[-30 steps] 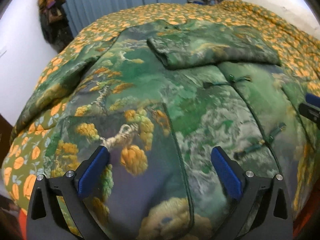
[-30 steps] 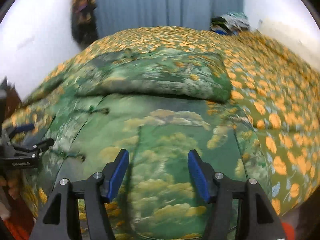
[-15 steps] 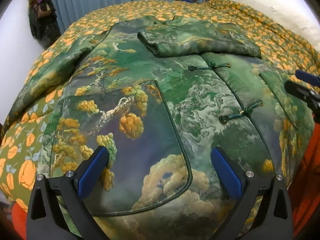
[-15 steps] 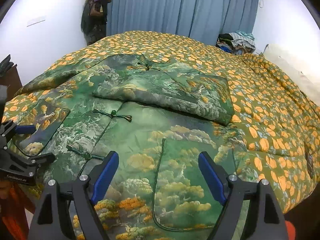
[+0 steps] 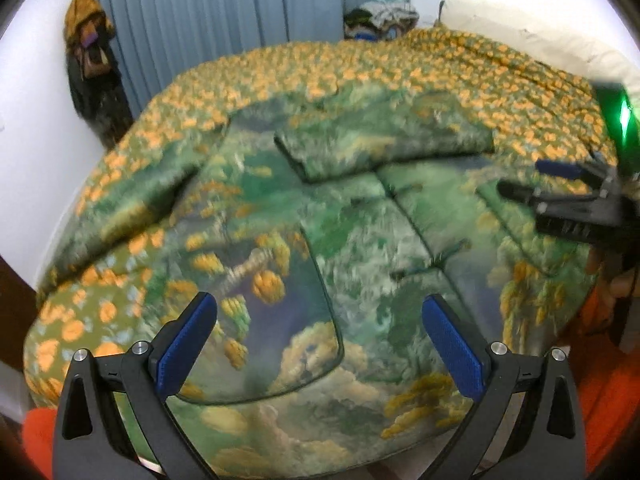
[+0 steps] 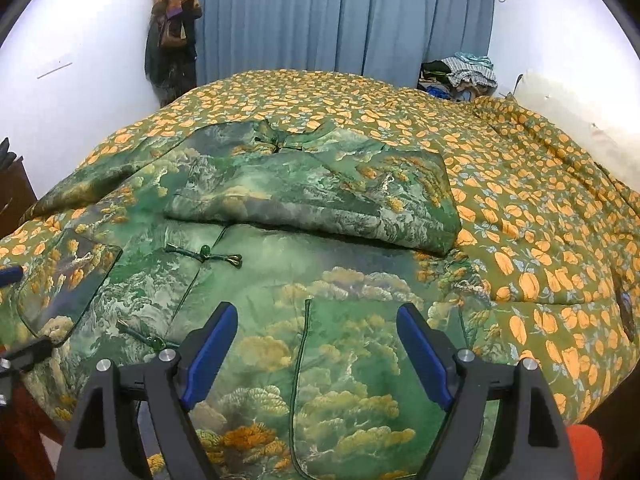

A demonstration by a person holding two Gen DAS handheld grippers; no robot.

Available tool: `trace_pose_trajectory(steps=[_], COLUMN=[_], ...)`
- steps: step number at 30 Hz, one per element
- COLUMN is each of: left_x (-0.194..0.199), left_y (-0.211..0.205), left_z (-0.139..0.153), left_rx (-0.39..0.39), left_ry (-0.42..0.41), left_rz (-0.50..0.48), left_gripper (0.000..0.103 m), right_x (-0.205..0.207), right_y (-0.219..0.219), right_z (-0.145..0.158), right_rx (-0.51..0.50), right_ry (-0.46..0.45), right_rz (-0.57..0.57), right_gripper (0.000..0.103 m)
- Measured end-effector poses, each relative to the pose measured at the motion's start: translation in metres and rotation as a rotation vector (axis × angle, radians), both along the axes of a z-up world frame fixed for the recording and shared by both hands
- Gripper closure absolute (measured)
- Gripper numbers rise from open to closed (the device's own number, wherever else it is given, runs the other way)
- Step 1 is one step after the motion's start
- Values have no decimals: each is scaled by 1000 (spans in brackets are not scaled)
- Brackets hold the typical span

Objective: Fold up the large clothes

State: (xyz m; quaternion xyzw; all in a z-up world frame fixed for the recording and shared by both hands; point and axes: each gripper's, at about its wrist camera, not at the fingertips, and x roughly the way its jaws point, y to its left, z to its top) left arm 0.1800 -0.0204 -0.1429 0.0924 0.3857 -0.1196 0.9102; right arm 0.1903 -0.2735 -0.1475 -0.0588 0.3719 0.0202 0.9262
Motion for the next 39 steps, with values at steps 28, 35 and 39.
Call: trace_pose_trajectory(steps=[28,35,39], left_x=[158,176,188], left_y=[396,382,334], left_z=[-107,-71,-2], left_rx=[-728,-548,-341], left_ry=[121,101,-37], left_rz=[1062,1005,860], left_gripper=[2,91,92], right_x=[11,12,12], right_y=[28,34,31], right_z=[-44,-45,-42], right_rx=[-136,-129,-99], right_ry=[49,49,42], right_rz=[39,60,60], right_gripper=[19,20,19])
